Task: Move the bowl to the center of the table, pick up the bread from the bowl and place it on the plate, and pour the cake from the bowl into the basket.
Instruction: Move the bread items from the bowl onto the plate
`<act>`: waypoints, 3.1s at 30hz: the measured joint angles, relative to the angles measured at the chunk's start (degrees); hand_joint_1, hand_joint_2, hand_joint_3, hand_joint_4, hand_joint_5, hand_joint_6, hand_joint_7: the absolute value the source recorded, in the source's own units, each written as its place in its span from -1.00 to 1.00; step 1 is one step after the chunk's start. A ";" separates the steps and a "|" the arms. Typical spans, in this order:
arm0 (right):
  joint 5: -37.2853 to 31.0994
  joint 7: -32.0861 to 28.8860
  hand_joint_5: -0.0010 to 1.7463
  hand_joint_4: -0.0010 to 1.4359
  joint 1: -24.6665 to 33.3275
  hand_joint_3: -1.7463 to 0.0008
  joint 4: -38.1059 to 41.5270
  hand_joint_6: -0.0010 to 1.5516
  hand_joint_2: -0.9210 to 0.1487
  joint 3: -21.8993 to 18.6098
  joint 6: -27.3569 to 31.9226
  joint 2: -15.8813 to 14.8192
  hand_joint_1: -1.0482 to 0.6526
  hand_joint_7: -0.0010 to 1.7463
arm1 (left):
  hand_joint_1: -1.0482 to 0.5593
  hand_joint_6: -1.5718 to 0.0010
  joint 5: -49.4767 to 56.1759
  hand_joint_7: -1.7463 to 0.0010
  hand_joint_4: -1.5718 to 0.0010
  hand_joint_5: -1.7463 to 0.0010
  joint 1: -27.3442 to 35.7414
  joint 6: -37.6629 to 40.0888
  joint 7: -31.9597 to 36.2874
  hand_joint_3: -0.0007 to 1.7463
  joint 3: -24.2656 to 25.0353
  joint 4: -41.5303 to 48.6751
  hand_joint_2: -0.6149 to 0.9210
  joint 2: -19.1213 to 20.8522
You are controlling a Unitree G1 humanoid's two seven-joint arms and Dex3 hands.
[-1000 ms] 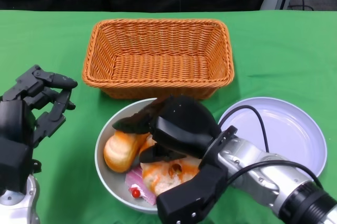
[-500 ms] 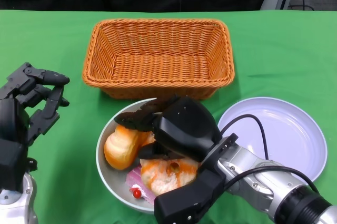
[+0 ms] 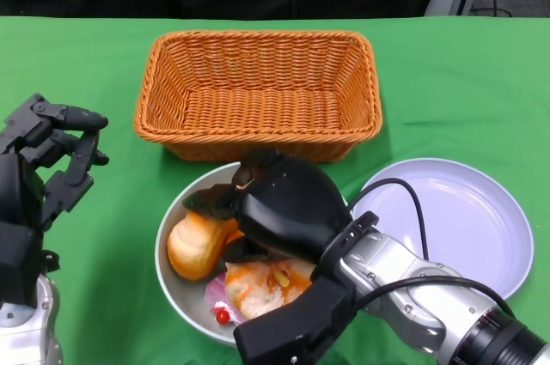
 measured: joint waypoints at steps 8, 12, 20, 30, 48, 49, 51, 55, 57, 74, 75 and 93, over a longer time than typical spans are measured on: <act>-0.71 -10.52 0.15 0.25 -0.80 1.00 5.45 0.51 -0.94 0.66 -4.95 0.17 -0.17 -0.94 | 0.06 0.00 0.60 -0.32 0.03 -0.67 -0.21 -0.84 0.82 -0.47 0.00 1.13 0.91 0.11; -0.04 -14.01 0.30 0.12 -1.38 1.00 8.21 0.51 -0.95 0.62 -7.24 0.61 -0.14 -0.95 | 0.07 -0.01 0.47 -0.31 0.03 -0.68 -0.26 -0.87 0.81 -0.45 0.00 1.17 0.90 0.11; 3.91 -17.71 0.64 -0.01 -1.83 0.87 12.36 0.52 -1.00 -0.53 -12.37 1.49 -0.05 -0.93 | 0.09 0.00 -0.14 -0.29 0.04 -0.67 -0.34 -1.23 0.74 -0.43 -0.14 2.14 0.89 0.12; 5.71 -18.06 0.95 -0.11 -1.84 0.94 12.28 -0.23 -1.00 -3.25 -15.84 1.51 0.01 0.55 | 0.08 -0.01 -1.74 -0.28 0.05 -0.66 -0.64 -1.43 -0.65 -0.47 -0.10 3.12 0.91 0.12; 10.94 -8.59 0.71 -0.05 1.44 0.99 1.49 0.03 -0.85 -7.84 -18.56 -2.67 -0.03 -0.04 | 0.07 0.01 -1.36 -0.31 0.04 -0.67 -1.16 -1.92 -0.33 -0.46 0.01 5.02 0.90 0.50; 11.41 -7.89 0.65 -0.01 2.06 0.99 0.52 0.06 -0.86 -8.33 -18.55 -2.85 -0.03 -0.12 | 0.07 0.01 -1.04 -0.31 0.04 -0.66 -1.23 -2.03 -0.22 -0.46 0.00 5.19 0.90 0.52; 12.03 -6.41 0.60 0.01 2.95 1.00 -1.38 0.13 -0.87 -9.00 -18.48 -3.17 -0.04 -0.24 | 0.06 0.00 -0.77 -0.31 0.03 -0.66 -1.26 -2.19 -0.03 -0.47 0.01 5.47 0.90 0.63; 14.08 -3.05 0.67 0.03 5.29 1.00 -5.43 0.20 -0.89 -10.94 -18.28 -3.74 -0.02 -0.32 | 0.06 0.00 0.07 -0.31 0.03 -0.66 -1.42 -2.70 0.48 -0.47 0.03 5.58 0.91 0.79; 14.78 -1.93 0.72 0.01 6.26 1.00 -7.36 0.13 -0.90 -11.42 -18.20 -4.01 -0.01 -0.16 | 0.06 0.00 0.10 -0.32 0.03 -0.65 -1.46 -2.73 0.63 -0.47 0.09 5.63 0.91 0.86; 17.35 0.08 0.66 0.09 11.91 0.99 -16.45 0.05 -0.87 -19.16 -19.73 -6.60 0.08 0.08 | 0.08 0.00 0.60 -0.31 0.03 -0.65 -1.96 -2.98 0.82 -0.49 0.07 7.27 0.92 1.48; 17.37 0.08 0.62 0.10 11.97 0.99 -16.75 0.06 -0.88 -19.68 -19.85 -6.72 0.08 0.06 | 0.08 0.00 0.61 -0.31 0.03 -0.65 -1.99 -3.00 0.83 -0.49 0.07 7.41 0.93 1.48; 23.28 5.29 0.75 0.06 21.19 0.91 -29.16 0.05 -0.94 -29.32 -18.21 -9.96 0.09 0.06 | 0.09 -0.01 0.18 -0.30 0.03 -0.66 -2.49 -3.79 0.79 -0.53 0.05 8.33 0.94 1.63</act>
